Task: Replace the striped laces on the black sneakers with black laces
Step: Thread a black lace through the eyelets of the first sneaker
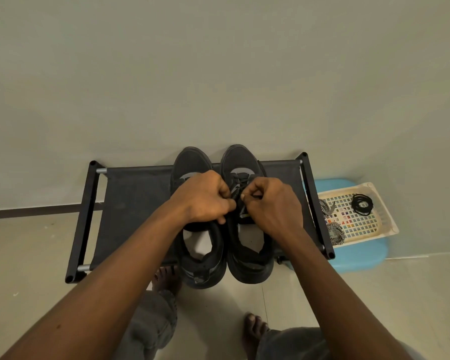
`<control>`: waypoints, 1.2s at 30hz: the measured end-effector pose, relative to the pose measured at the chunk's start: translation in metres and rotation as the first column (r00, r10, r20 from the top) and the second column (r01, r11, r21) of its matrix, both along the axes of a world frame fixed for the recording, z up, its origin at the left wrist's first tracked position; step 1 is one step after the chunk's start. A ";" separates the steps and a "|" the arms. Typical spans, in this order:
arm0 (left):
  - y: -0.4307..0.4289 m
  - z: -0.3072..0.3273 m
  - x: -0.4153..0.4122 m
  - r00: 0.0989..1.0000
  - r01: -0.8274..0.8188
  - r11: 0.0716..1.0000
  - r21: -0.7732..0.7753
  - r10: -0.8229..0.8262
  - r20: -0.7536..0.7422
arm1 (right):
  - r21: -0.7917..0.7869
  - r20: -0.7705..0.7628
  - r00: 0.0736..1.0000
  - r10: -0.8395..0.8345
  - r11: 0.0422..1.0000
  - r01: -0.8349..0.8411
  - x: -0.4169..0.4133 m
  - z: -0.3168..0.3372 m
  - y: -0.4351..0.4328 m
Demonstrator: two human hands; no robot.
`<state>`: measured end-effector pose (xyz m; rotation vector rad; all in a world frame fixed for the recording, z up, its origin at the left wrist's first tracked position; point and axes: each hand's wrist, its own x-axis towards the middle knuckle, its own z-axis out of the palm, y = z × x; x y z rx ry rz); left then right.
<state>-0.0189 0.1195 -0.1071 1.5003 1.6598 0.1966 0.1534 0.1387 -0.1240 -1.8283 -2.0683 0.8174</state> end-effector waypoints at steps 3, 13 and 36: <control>-0.001 0.000 0.001 1.000 0.006 1.000 0.006 -0.006 0.010 | -0.030 -0.024 0.999 -0.049 0.998 0.048 0.001 -0.004 -0.001; -0.001 -0.001 0.001 0.998 0.054 0.998 0.012 -0.054 0.014 | -0.130 -0.245 0.964 -0.102 0.989 0.072 -0.001 -0.014 -0.002; 0.003 -0.009 0.010 0.979 0.066 0.958 0.279 -0.008 -0.203 | 0.003 -0.027 0.998 -0.051 0.999 0.052 -0.006 -0.003 -0.006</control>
